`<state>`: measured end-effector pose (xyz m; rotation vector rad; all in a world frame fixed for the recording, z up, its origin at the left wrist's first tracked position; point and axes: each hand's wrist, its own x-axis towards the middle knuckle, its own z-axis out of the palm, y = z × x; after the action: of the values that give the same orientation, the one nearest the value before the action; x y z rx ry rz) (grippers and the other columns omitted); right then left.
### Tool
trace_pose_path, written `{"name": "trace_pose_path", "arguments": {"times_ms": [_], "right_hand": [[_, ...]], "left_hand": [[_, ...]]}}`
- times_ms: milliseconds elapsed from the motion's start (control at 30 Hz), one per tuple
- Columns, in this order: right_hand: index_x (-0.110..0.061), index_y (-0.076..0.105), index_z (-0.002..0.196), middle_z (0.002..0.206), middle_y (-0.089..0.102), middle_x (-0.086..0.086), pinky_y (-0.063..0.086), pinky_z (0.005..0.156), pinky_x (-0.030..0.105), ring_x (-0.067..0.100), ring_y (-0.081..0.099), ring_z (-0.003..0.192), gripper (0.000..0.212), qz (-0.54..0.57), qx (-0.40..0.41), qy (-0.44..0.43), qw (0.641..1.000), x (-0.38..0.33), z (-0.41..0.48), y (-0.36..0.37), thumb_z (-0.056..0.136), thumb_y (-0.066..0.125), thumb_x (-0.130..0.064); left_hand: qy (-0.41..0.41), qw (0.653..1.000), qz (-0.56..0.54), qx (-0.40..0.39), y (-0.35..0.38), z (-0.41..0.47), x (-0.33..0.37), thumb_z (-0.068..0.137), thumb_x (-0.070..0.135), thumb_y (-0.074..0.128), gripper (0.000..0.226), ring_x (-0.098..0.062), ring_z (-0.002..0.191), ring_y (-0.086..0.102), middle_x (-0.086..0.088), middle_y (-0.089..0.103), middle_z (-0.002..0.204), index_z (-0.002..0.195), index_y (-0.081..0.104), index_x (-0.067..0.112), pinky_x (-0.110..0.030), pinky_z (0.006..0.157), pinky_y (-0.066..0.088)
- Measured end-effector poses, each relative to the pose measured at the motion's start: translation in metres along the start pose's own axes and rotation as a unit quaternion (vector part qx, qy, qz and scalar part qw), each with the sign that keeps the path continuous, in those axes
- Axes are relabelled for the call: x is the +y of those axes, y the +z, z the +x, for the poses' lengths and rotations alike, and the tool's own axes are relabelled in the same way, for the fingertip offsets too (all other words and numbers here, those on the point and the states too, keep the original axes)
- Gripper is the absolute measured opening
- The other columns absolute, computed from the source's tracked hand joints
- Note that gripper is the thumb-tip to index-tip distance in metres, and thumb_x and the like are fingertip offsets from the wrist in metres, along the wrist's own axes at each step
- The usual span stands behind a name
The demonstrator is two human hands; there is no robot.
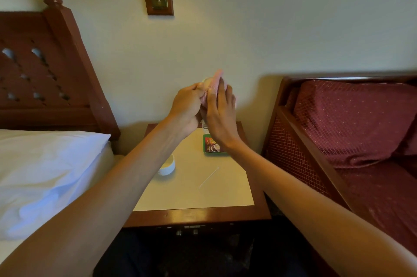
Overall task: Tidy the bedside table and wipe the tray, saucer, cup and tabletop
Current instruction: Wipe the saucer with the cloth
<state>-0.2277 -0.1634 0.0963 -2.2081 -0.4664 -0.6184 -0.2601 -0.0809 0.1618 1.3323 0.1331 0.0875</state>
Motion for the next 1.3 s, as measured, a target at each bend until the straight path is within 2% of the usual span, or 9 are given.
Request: {"name": "trace_pose_path", "arguments": {"times_ms": [100,200,367,533,700,867,967,1100,1300], "right_hand": [[-0.016,0.055,0.135,0.129,0.059,0.002,0.038,0.106,0.044,0.022,0.05,0.124,0.053,0.106,0.028,0.041,0.993,0.004,0.018,-0.018,0.1,0.027,-0.045],[-0.019,0.052,0.133,0.127,0.06,0.006,0.042,0.099,0.043,0.027,0.053,0.122,0.052,0.189,0.005,0.187,0.964,0.007,0.028,-0.022,0.1,0.028,-0.05],[-0.01,0.013,0.157,0.163,0.018,0.014,0.014,0.122,0.047,0.029,0.015,0.15,0.066,0.092,-0.006,0.067,0.994,-0.014,-0.012,0.011,0.101,0.01,-0.043],[-0.003,0.047,0.141,0.143,0.049,0.019,0.034,0.11,0.051,0.038,0.042,0.134,0.067,0.072,0.018,-0.022,0.997,0.0,0.016,-0.004,0.096,0.024,-0.048],[-0.017,0.04,0.143,0.137,0.052,0.014,0.04,0.106,0.051,0.031,0.05,0.125,0.056,0.222,-0.024,0.203,0.953,0.017,0.016,0.003,0.1,0.023,-0.049],[-0.006,0.029,0.153,0.149,0.035,0.021,0.036,0.105,0.052,0.038,0.036,0.13,0.064,0.011,0.014,0.045,0.999,0.008,-0.011,0.023,0.102,0.031,-0.045],[-0.013,0.054,0.137,0.132,0.058,0.007,0.041,0.101,0.05,0.028,0.051,0.122,0.06,0.055,0.041,0.022,0.997,0.016,0.007,0.008,0.096,0.03,-0.051],[-0.028,0.051,0.133,0.123,0.064,0.004,0.046,0.1,0.049,0.025,0.06,0.114,0.072,0.234,-0.003,0.192,0.953,0.025,0.022,-0.009,0.084,0.025,-0.073],[-0.013,0.015,0.158,0.162,0.021,0.015,0.021,0.119,0.049,0.033,0.02,0.149,0.069,-0.037,-0.011,-0.01,0.999,0.018,0.0,0.013,0.099,0.015,-0.05]], "left_hand": [[-0.032,0.998,0.038,-0.041,-0.011,-0.002,0.006,0.106,0.017,0.041,0.029,-0.029,0.093,0.066,-0.016,0.068,0.106,0.113,0.066,0.004,-0.045,0.09,0.052],[0.001,1.0,-0.001,-0.011,-0.012,-0.001,0.01,0.105,0.015,0.042,0.029,-0.03,0.098,0.065,-0.021,0.066,0.11,0.111,0.064,-0.003,-0.05,0.099,0.048],[0.01,0.997,-0.075,0.015,0.001,-0.005,0.002,0.107,0.02,0.039,0.034,-0.021,0.098,0.072,-0.011,0.075,0.105,0.107,0.07,0.006,-0.035,0.091,0.057],[-0.033,0.998,-0.054,-0.015,-0.012,0.0,0.015,0.105,0.014,0.043,0.03,-0.023,0.097,0.067,-0.013,0.071,0.106,0.119,0.064,-0.001,-0.035,0.087,0.055],[-0.026,0.999,-0.041,0.003,-0.017,0.008,0.01,0.105,0.015,0.043,0.029,-0.031,0.107,0.066,-0.02,0.067,0.118,0.121,0.061,-0.001,-0.042,0.092,0.055],[-0.056,0.998,0.004,-0.022,-0.013,0.004,-0.003,0.107,0.021,0.038,0.03,-0.017,0.075,0.071,-0.004,0.074,0.087,0.11,0.067,0.012,-0.028,0.061,0.057],[-0.072,0.995,0.045,-0.05,-0.019,0.001,0.0,0.106,0.019,0.041,0.029,-0.019,0.077,0.069,-0.005,0.073,0.082,0.1,0.068,0.01,-0.032,0.069,0.055],[-0.023,0.998,0.045,-0.023,-0.024,0.007,0.01,0.105,0.019,0.044,0.026,-0.025,0.083,0.068,-0.012,0.071,0.095,0.102,0.066,0.007,-0.041,0.084,0.054],[-0.005,1.0,-0.001,0.0,-0.006,0.007,0.0,0.106,0.018,0.039,0.031,-0.024,0.1,0.068,-0.014,0.07,0.111,0.114,0.067,0.005,-0.037,0.088,0.056]]}}
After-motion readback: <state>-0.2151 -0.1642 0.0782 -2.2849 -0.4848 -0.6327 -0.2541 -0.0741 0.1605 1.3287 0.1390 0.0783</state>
